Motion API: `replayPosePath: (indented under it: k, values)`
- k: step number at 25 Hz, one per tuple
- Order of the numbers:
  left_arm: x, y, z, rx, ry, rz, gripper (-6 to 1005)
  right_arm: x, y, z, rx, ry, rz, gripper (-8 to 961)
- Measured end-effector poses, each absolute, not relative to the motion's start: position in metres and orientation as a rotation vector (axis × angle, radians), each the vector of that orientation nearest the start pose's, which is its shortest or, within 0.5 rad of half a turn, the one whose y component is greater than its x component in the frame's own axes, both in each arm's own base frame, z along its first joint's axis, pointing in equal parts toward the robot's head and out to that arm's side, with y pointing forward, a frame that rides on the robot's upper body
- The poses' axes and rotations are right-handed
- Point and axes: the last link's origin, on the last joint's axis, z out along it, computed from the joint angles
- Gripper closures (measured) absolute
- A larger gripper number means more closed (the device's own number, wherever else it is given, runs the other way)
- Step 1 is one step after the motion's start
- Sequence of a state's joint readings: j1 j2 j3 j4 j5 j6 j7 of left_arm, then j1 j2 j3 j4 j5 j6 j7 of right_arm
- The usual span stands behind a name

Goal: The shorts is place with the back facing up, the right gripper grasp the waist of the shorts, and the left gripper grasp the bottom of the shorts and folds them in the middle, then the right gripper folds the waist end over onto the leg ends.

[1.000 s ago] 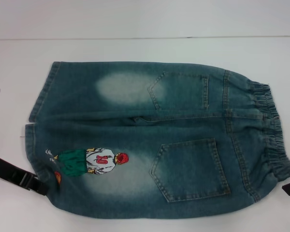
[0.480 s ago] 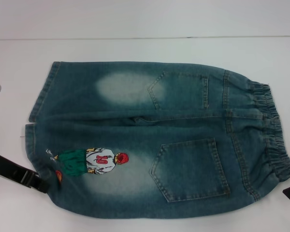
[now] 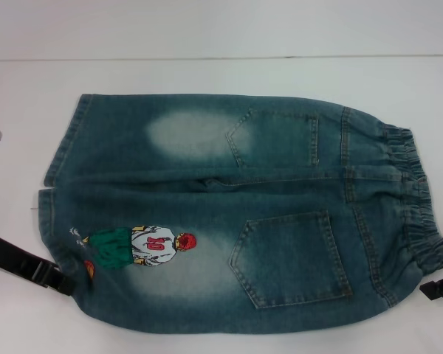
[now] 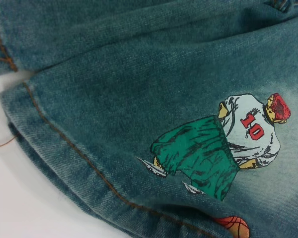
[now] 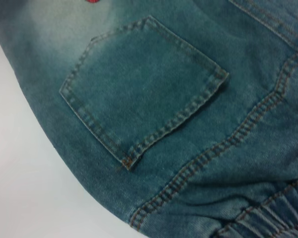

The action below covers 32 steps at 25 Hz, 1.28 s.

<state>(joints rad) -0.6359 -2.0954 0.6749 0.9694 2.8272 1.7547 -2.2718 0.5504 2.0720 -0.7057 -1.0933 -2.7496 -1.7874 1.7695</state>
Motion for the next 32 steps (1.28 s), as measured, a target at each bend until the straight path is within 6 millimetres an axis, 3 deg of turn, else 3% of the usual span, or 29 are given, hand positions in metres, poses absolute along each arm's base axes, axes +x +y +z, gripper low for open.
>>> replayPosePath:
  k: [9, 20, 23, 28, 32]
  values:
    - [-0.292, 0.318, 0.032, -2.513, -1.595, 0.384, 939, 0.301, 0.304, 0.050, -2.870, 0.883, -0.365, 102]
    - [-0.295, 0.315, 0.031, -2.508, -1.605, 0.383, 939, 0.310, 0.296, 0.052, -2.870, 0.918, -0.371, 335]
    - [-0.295, 0.315, 0.030, -2.508, -1.607, 0.381, 938, 0.311, 0.295, 0.053, -2.867, 0.922, -0.373, 575]
    - [-0.293, 0.316, 0.030, -2.508, -1.608, 0.378, 938, 0.314, 0.294, 0.055, -2.860, 0.921, -0.381, 819]
    - [-0.291, 0.317, 0.030, -2.511, -1.606, 0.361, 938, 0.316, 0.294, 0.058, -2.856, 0.917, -0.362, 870]
